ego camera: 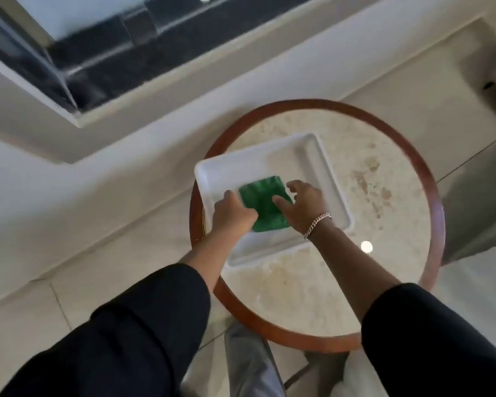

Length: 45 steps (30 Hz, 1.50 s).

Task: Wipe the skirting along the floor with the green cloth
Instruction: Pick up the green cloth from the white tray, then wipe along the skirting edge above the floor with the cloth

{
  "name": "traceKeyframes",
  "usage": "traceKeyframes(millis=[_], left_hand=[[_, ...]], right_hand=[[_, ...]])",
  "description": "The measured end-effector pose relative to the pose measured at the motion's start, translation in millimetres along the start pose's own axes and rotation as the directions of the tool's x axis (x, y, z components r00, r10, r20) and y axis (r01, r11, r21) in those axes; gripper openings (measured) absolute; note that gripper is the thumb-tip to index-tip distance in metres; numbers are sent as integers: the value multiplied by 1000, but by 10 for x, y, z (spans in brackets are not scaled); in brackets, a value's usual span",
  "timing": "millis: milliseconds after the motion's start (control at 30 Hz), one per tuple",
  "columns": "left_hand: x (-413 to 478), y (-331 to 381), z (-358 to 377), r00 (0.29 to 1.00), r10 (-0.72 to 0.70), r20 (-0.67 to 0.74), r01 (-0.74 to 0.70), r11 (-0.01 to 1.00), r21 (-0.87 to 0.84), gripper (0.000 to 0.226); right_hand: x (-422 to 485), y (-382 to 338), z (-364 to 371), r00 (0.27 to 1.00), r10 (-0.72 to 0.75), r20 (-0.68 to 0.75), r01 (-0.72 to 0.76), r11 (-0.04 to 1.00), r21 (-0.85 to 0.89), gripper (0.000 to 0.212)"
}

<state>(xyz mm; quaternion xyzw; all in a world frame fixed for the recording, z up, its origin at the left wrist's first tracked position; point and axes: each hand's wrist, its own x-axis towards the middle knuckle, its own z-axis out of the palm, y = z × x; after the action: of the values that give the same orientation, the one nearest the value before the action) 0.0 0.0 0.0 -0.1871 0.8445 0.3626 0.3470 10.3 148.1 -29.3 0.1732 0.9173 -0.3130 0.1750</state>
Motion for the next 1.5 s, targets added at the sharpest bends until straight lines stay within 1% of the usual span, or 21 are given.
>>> traceKeyframes(millis=[67, 100, 200, 267, 367, 467, 533, 667, 767, 900, 967, 1133, 1167, 1200, 1300, 1333, 1400, 1500], left_hand=[[107, 33, 130, 995, -69, -75, 63, 995, -79, 48], [140, 32, 207, 990, -105, -99, 93, 989, -119, 45], [199, -11, 389, 972, -174, -159, 122, 948, -295, 38], [226, -52, 403, 961, -208, -184, 121, 910, -397, 38], [156, -58, 340, 951, -265, -160, 139, 829, -542, 38], [-43, -123, 147, 958, -242, -157, 79, 745, -663, 38], [-206, -222, -27, 963, -204, -175, 25, 718, -696, 37], [-470, -679, -466, 960, -166, -227, -59, 670, -740, 45], [-600, -1213, -812, 958, -192, -212, -48, 624, -780, 46], [-812, -2107, -1287, 954, -201, -223, -57, 608, -792, 47], [-858, -2618, -1528, 951, -204, -232, -64, 604, -795, 47], [-578, -3846, -1924, 944, -237, -231, -61, 562, -825, 48], [-442, -4106, -1954, 945, -249, -212, -49, 532, -846, 50], [-306, -4331, -1963, 946, -267, -183, -34, 478, -877, 52], [273, -5186, -1818, 935, -341, -101, -3, 277, -961, 59], [505, -5483, -1716, 926, -364, -101, -14, 234, -972, 59], [980, -5997, -1484, 913, -392, -111, -33, 200, -979, 57], [1744, -6701, -1162, 906, -402, -131, -54, 197, -979, 55]], right_hand=[[60, 36, 124, 996, 24, -84, -18, 998, 62, 46], [67, 51, 200, 995, 31, -97, -23, 997, 74, 44], [61, 66, 328, 994, 64, -85, -57, 995, 82, 41], [89, 54, 319, 989, 88, -119, -67, 983, 173, 36], [62, 16, 282, 986, 97, -135, -55, 956, 289, 30], [-81, -107, 242, 981, 117, -155, -42, 906, 421, 29], [-236, -264, 219, 981, 108, -162, -19, 880, 475, 30], [-673, -745, 374, 982, 26, -189, 81, 840, 537, 33], [-1007, -1102, 684, 988, -57, -145, 129, 819, 559, 34], [-1507, -1592, 1339, 989, -107, -103, 148, 794, 589, 35], [-1726, -1844, 1795, 992, -116, -56, 126, 761, 636, 36], [-1882, -2197, 3048, 992, -120, 45, 58, 737, 674, 35], [-1836, -2222, 3329, 991, -117, 64, 43, 738, 674, 36], [-1773, -2229, 3571, 990, -115, 82, 31, 739, 673, 35], [-1486, -2151, 4597, 978, -146, 146, 14, 752, 659, 34], [-1354, -2089, 4973, 972, -171, 162, 25, 760, 649, 34], [-1096, -1941, 5638, 960, -215, 178, 54, 769, 636, 33], [-703, -1681, 6593, 956, -240, 168, 85, 775, 626, 35]])
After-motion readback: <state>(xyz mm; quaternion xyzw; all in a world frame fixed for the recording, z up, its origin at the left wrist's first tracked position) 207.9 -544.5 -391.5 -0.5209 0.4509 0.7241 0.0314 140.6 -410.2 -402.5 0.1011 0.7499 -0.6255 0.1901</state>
